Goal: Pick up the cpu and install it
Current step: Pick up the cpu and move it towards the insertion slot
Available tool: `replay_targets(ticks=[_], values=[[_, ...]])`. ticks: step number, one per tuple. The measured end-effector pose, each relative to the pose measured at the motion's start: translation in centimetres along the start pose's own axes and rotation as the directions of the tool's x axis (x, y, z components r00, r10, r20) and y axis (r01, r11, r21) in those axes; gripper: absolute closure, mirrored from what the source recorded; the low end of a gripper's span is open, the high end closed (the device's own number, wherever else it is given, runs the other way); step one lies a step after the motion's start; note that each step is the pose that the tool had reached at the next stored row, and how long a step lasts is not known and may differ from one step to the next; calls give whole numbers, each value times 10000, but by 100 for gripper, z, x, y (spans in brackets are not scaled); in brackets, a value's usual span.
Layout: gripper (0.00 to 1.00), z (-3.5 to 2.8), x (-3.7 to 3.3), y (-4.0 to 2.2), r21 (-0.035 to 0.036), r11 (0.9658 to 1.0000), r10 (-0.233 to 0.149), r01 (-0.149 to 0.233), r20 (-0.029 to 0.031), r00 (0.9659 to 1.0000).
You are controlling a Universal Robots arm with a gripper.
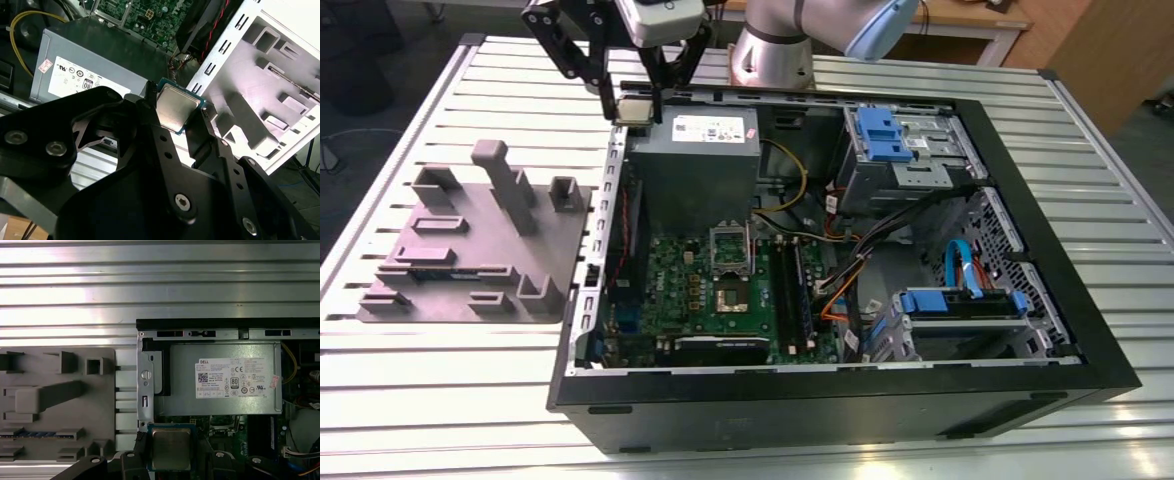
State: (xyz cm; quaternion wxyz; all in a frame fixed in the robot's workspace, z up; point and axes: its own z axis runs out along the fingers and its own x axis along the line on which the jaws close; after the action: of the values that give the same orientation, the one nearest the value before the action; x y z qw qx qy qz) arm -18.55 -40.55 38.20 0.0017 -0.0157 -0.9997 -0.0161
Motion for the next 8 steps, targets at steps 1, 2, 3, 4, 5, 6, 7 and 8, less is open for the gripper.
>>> replay_targets(ticks=[1,2,3,4,5,6,7,8], values=[[53,0,-4,0,0,10000,0,0,0,10000],[53,0,-7,0,0,10000,0,0,0,10000],[53,0,-17,1,0,10000,0,0,0,10000],[53,0,-21,1,0,10000,0,0,0,10000],[53,0,-25,1,0,10000,0,0,0,10000],[53,0,-29,1,-1,10000,-1,1,0,10000],[53,0,-32,1,0,10000,0,0,0,10000],[53,0,-36,1,0,10000,0,0,0,10000]])
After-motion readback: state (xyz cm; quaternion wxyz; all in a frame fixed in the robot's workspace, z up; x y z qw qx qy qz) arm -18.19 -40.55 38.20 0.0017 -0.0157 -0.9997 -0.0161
